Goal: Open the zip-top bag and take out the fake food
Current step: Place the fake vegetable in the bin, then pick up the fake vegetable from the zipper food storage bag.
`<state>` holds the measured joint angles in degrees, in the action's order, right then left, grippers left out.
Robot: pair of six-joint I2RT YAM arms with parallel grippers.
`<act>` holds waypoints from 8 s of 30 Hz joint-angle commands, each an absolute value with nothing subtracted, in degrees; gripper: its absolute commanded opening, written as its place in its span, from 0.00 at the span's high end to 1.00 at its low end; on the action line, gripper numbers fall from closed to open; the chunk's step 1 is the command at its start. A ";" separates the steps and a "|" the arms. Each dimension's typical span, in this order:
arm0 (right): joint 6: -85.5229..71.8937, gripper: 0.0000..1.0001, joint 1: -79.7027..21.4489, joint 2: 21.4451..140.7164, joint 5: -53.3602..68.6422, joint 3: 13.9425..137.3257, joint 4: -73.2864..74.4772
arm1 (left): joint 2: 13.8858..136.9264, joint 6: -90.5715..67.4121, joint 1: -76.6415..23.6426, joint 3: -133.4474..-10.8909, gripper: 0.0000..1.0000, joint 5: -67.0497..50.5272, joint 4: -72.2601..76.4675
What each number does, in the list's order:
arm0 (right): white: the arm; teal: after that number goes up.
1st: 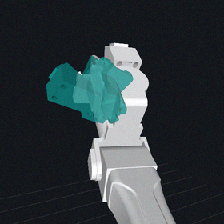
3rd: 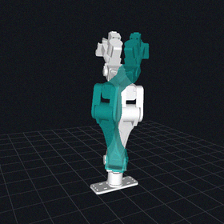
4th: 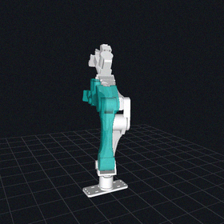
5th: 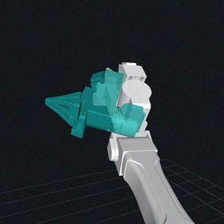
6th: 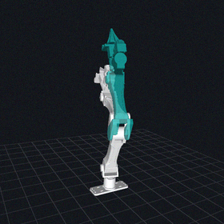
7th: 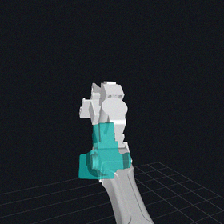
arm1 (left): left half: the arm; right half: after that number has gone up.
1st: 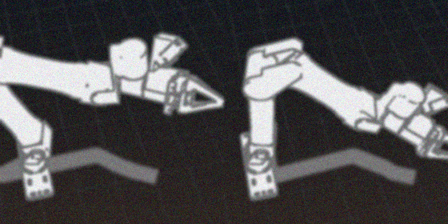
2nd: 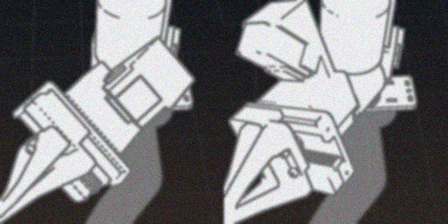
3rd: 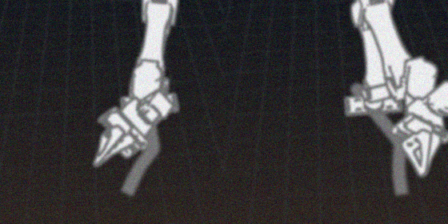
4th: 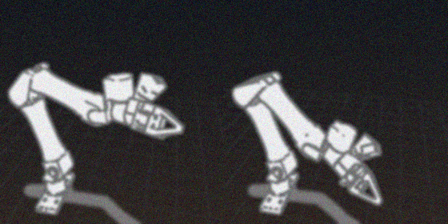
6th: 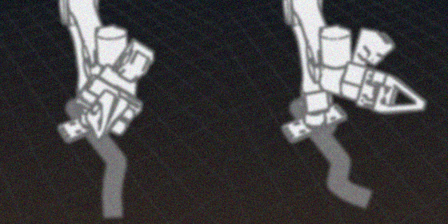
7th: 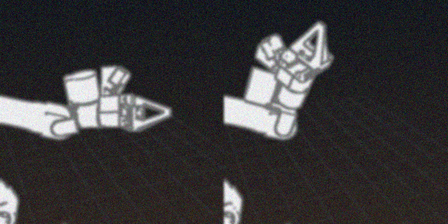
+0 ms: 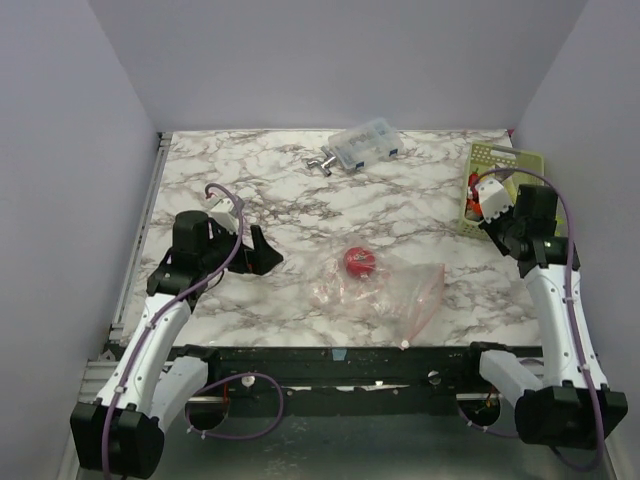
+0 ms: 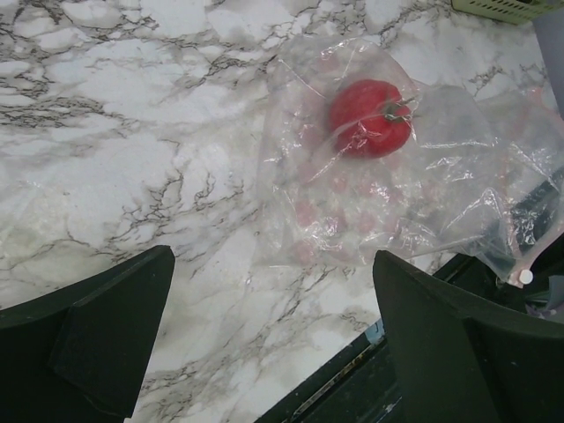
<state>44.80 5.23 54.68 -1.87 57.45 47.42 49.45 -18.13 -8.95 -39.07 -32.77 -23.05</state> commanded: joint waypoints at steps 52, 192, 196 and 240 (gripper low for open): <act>16.87 0.36 26.92 93.18 24.30 71.51 19.82 | 45.80 -15.95 -8.53 -38.81 0.02 -31.58 -22.46; 35.29 0.14 -21.54 85.64 34.88 37.86 -5.51 | 95.57 -30.99 -33.80 -62.18 0.60 -22.07 -12.92; 34.73 0.15 -21.45 85.84 35.05 37.83 -5.69 | 92.81 -30.28 -32.96 -60.55 0.59 -21.99 -12.60; 35.42 0.13 -21.00 87.43 40.14 38.32 -3.86 | 116.87 -34.00 -38.15 -83.76 0.84 -26.28 -21.24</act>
